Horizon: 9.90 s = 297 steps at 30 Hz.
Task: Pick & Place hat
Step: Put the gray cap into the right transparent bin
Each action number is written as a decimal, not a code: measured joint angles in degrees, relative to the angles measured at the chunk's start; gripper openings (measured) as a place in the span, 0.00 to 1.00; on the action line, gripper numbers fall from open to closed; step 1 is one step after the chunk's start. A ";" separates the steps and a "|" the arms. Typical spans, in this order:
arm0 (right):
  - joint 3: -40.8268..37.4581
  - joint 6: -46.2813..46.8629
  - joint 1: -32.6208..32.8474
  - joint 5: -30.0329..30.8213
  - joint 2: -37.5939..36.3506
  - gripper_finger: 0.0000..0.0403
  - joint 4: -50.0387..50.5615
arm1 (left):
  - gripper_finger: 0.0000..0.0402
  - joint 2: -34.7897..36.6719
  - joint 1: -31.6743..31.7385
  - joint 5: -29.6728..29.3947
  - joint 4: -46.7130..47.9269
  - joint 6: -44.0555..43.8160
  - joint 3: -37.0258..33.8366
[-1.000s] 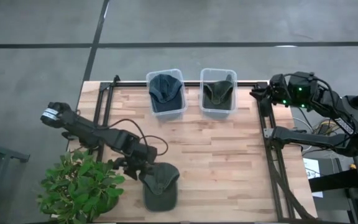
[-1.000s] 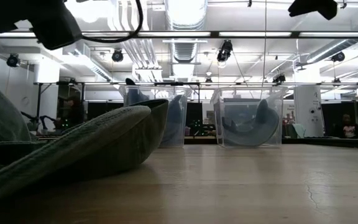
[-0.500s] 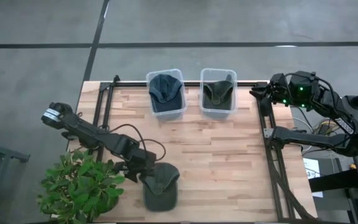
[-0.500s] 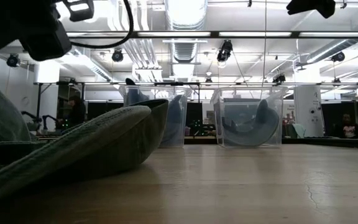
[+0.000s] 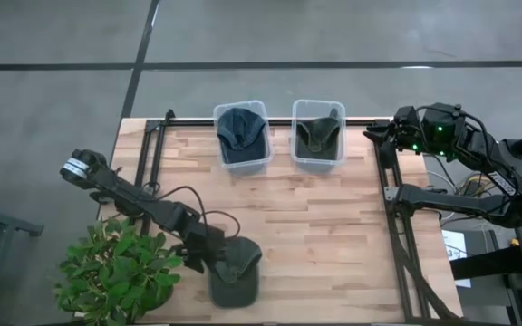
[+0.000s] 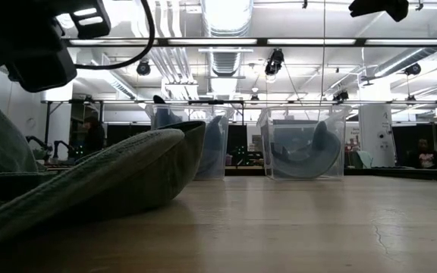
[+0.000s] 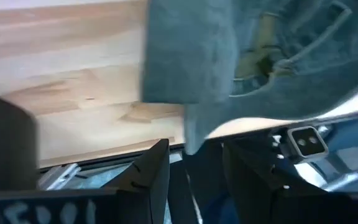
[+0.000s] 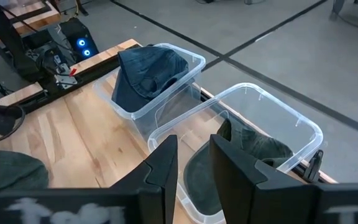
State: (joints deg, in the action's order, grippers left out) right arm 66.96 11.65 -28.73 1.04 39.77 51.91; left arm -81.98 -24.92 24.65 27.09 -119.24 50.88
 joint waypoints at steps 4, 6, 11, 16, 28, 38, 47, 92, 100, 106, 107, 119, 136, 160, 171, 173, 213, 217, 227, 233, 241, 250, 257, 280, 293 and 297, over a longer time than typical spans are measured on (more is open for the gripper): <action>0.00 -0.09 0.00 0.00 0.00 0.22 -0.04 | 0.35 0.00 -0.74 -1.58 -4.61 -1.99 -1.45; 0.00 -0.10 0.00 0.01 0.00 0.21 -0.04 | 0.35 -0.10 -1.07 -1.85 -4.70 -2.77 -1.82; 0.00 -0.33 -0.02 0.02 0.00 0.20 -0.04 | 0.35 -2.58 -1.58 -1.82 -6.38 -2.80 -1.85; 0.00 -1.63 -0.02 0.02 0.00 0.21 -0.04 | 0.35 -6.52 -1.60 -1.85 -10.00 -1.18 -1.85; 0.02 -1.83 -0.02 0.04 0.02 0.21 -0.30 | 0.18 -10.77 -1.60 -1.76 -10.17 0.02 -1.85; 0.02 -2.70 0.00 0.11 0.02 0.19 -0.47 | 0.02 -6.27 0.78 -11.79 -8.84 2.15 -1.78; 0.04 -2.90 -0.02 0.13 0.02 0.19 -0.47 | 0.01 3.11 5.47 -25.50 -2.39 9.20 -1.09; 0.01 -4.39 0.00 0.17 0.20 0.19 -1.72 | 0.01 6.78 37.59 14.81 -61.40 105.67 18.09; 0.00 -4.41 0.00 0.16 0.20 0.19 -1.72 | 0.01 6.78 37.41 20.84 -69.36 102.62 18.09; 0.00 -4.41 -0.02 0.15 0.20 0.19 -1.74 | 0.01 6.42 37.30 14.23 -68.98 100.52 18.09; 0.00 -4.41 0.00 0.15 0.25 0.19 -1.74 | 0.01 6.25 37.30 10.25 -67.70 99.33 18.09; -0.04 -2.71 -0.02 0.09 2.76 0.19 -2.87 | 0.01 4.43 37.76 -35.22 -49.19 71.59 18.24; -0.09 -2.85 -0.02 0.17 6.43 0.19 -3.55 | 0.01 4.75 39.53 -37.46 -50.05 64.57 18.55; -0.04 -12.07 0.00 -8.82 8.23 0.19 -19.14 | 0.01 1.51 36.64 -45.58 -18.20 88.33 29.63; 0.00 -15.19 0.37 -8.83 11.06 0.36 -24.31 | 0.01 -5.22 36.87 -50.42 -13.03 98.28 38.34; 0.00 -15.12 0.37 -8.83 11.45 0.41 -24.33 | 0.01 -6.07 36.93 -51.04 -12.51 99.09 39.30; 0.22 -13.11 0.33 -3.59 21.12 0.11 -38.96 | 0.01 -7.71 37.19 -51.31 -13.77 96.63 40.32; 0.22 -13.55 0.28 -2.20 20.72 0.04 -38.94 | 0.02 -7.71 37.08 -51.19 -14.02 96.45 40.32; 0.22 -12.84 0.35 0.52 20.68 0.03 -38.82 | 0.11 -7.71 37.17 -49.24 -13.98 97.84 40.32; 0.20 -11.51 0.35 1.97 20.58 0.02 -38.82 | 0.19 -7.71 37.19 -49.28 -13.92 100.32 40.32; 0.20 -10.00 0.35 5.23 20.46 0.02 -38.83 | 0.41 -7.71 37.21 -51.06 -13.45 103.16 40.32; 0.21 2.60 -2.16 9.78 19.74 0.02 -35.05 | 0.52 -2.59 37.17 -51.15 0.00 104.77 40.27; 0.22 17.76 -6.92 9.64 19.89 0.03 -23.06 | 0.52 3.38 37.13 -51.16 1.33 111.58 39.00; -0.85 33.61 -7.10 12.70 31.58 0.03 -9.33 | 0.52 18.68 37.13 -35.26 -5.60 118.01 29.12; -1.25 36.30 -7.04 13.85 32.47 0.03 -7.10 | 0.52 22.40 37.13 -32.69 -6.99 119.71 28.47; -1.54 36.23 -7.04 13.42 33.08 0.05 -7.05 | 0.52 21.98 37.13 -31.96 -6.70 120.45 28.45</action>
State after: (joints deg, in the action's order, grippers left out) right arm 65.42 47.88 -35.77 14.46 72.85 44.86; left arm -60.00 12.21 -7.31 20.39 1.21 79.34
